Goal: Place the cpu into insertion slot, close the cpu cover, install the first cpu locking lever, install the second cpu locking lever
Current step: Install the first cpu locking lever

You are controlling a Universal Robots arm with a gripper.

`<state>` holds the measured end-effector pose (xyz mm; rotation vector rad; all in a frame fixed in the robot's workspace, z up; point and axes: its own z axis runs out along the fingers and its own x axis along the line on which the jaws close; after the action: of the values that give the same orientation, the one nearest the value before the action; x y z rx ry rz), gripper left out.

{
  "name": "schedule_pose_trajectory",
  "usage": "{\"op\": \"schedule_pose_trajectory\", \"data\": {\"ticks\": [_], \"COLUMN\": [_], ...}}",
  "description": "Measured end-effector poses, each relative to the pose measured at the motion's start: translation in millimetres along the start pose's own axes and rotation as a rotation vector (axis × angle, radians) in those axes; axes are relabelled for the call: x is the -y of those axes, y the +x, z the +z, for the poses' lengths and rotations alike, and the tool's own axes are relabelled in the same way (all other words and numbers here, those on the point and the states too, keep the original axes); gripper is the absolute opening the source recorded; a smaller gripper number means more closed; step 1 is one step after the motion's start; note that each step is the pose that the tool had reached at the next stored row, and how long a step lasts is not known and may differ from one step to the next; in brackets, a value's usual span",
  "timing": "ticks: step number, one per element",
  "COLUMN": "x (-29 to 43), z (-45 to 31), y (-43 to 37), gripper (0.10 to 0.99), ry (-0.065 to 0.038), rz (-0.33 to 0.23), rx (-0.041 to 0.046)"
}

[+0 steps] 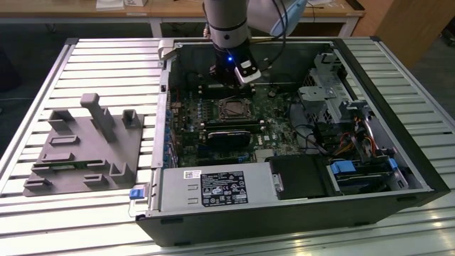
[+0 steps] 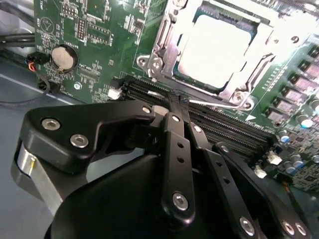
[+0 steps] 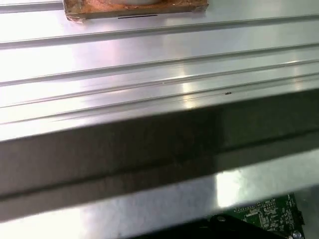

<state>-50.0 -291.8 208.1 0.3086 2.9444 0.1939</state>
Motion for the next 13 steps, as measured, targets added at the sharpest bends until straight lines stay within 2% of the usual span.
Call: {"op": "schedule_pose_trajectory", "data": {"ticks": [10,13], "x": [-1.6,-4.0], "z": [4.6,6.1], "y": [1.3,2.3], "gripper": [0.106,0.106], "ry": [0.011,0.012], "rz": [0.063,0.068], "rx": [0.0093,0.0104]}}
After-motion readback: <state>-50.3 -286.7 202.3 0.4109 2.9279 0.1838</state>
